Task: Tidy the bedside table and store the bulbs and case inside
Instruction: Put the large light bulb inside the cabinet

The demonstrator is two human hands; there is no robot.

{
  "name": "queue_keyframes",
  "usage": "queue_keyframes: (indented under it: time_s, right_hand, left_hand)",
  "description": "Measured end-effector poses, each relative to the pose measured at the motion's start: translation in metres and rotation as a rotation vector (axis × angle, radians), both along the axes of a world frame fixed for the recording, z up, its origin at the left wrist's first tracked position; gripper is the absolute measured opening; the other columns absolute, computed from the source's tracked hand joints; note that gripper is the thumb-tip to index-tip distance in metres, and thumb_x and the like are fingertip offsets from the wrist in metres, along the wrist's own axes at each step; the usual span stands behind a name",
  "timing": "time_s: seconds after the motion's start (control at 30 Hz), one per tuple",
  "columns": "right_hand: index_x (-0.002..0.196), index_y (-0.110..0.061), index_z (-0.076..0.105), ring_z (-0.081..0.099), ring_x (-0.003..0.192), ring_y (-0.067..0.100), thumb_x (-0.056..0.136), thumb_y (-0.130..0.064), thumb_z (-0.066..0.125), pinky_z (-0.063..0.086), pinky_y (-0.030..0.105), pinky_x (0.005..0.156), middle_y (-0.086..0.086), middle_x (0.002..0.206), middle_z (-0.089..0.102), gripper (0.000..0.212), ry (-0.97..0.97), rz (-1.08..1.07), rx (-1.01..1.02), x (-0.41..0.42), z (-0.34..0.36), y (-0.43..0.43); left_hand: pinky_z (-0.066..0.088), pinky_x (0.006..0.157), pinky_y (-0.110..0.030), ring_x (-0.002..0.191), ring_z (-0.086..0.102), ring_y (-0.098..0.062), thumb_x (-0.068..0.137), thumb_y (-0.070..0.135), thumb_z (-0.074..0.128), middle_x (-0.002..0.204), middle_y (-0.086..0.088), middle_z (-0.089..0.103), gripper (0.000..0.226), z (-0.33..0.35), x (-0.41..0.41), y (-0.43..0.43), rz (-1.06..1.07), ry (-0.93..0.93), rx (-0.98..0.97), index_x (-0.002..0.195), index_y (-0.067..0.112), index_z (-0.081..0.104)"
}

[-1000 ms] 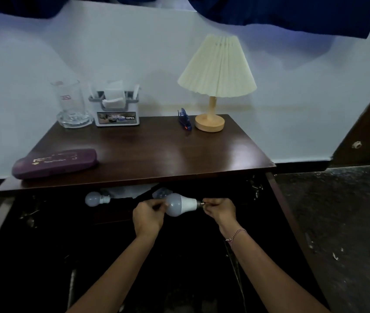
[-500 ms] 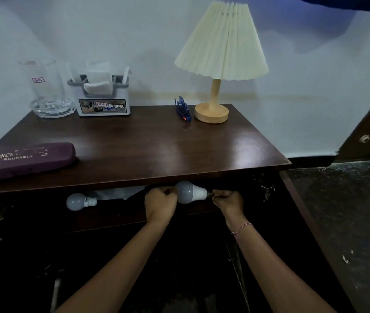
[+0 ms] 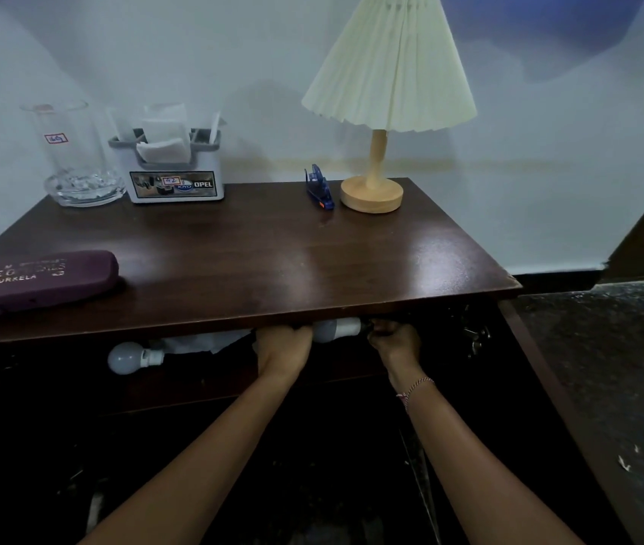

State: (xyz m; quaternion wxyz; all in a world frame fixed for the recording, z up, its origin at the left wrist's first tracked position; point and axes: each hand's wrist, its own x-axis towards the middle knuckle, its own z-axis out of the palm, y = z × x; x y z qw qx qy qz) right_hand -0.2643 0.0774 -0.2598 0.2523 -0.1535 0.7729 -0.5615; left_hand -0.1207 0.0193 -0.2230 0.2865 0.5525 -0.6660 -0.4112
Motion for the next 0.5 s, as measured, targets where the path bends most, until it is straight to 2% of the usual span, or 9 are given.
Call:
queue_keyframes:
  time_s: [0.1, 0.17, 0.27, 0.33, 0.4, 0.5]
  right_hand:
    - [0.111, 0.007, 0.06, 0.061, 0.102, 0.029, 0.078, 0.014, 0.059, 0.043, 0.019, 0.071, 0.026, 0.115, 0.063, 0.034, 0.018, 0.025, 0.006, 0.0, 0.0, 0.001]
    - [0.115, 0.007, 0.056, 0.059, 0.11, 0.035, 0.077, 0.016, 0.058, 0.044, 0.019, 0.069, 0.026, 0.117, 0.061, 0.04, 0.023, 0.038, -0.003, 0.001, 0.0, 0.002]
    - [0.118, 0.005, 0.053, 0.058, 0.111, 0.035, 0.075, 0.017, 0.06, 0.048, 0.029, 0.079, 0.026, 0.118, 0.06, 0.046, 0.015, 0.063, 0.018, 0.004, 0.002, 0.005]
    - [0.118, 0.002, 0.055, 0.059, 0.109, 0.033, 0.073, 0.015, 0.064, 0.05, 0.037, 0.091, 0.024, 0.116, 0.061, 0.048, 0.057, 0.086, 0.079, 0.006, 0.004, 0.009]
    - [0.118, 0.002, 0.055, 0.059, 0.108, 0.033, 0.071, 0.014, 0.065, 0.049, 0.042, 0.095, 0.023, 0.115, 0.062, 0.05, 0.091, 0.097, 0.11, 0.009, 0.01, 0.013]
    - [0.118, 0.004, 0.054, 0.059, 0.108, 0.035, 0.072, 0.016, 0.064, 0.049, 0.034, 0.089, 0.016, 0.102, 0.057, 0.049, 0.118, 0.128, 0.122, 0.015, 0.022, 0.02]
  left_hand:
    - [0.035, 0.061, -0.02, 0.067, 0.045, -0.011, 0.083, 0.012, 0.056, 0.065, 0.01, 0.046, 0.024, 0.001, -0.001, 0.0, 0.017, 0.006, -0.019, 0.062, 0.015, 0.046]
    - [0.032, 0.054, -0.019, 0.057, 0.039, -0.004, 0.082, 0.012, 0.057, 0.061, 0.013, 0.041, 0.033, 0.002, 0.0, 0.003, 0.032, 0.024, -0.019, 0.057, 0.025, 0.04]
    - [0.035, 0.066, -0.023, 0.063, 0.046, -0.01, 0.081, 0.015, 0.059, 0.065, 0.007, 0.05, 0.018, 0.004, 0.002, 0.008, 0.035, 0.037, -0.026, 0.065, 0.013, 0.051]
    - [0.037, 0.067, -0.024, 0.064, 0.049, -0.012, 0.081, 0.017, 0.06, 0.068, 0.002, 0.054, 0.012, 0.008, 0.006, 0.013, 0.025, 0.073, -0.048, 0.071, 0.012, 0.055]
    - [0.038, 0.066, -0.025, 0.067, 0.052, -0.016, 0.082, 0.015, 0.058, 0.07, -0.003, 0.058, 0.014, 0.014, 0.012, 0.02, 0.001, 0.089, -0.061, 0.069, 0.011, 0.057]
    - [0.039, 0.068, -0.024, 0.071, 0.054, -0.014, 0.084, 0.016, 0.054, 0.075, 0.001, 0.061, 0.016, 0.024, 0.025, 0.032, -0.016, 0.088, -0.061, 0.078, 0.009, 0.067]
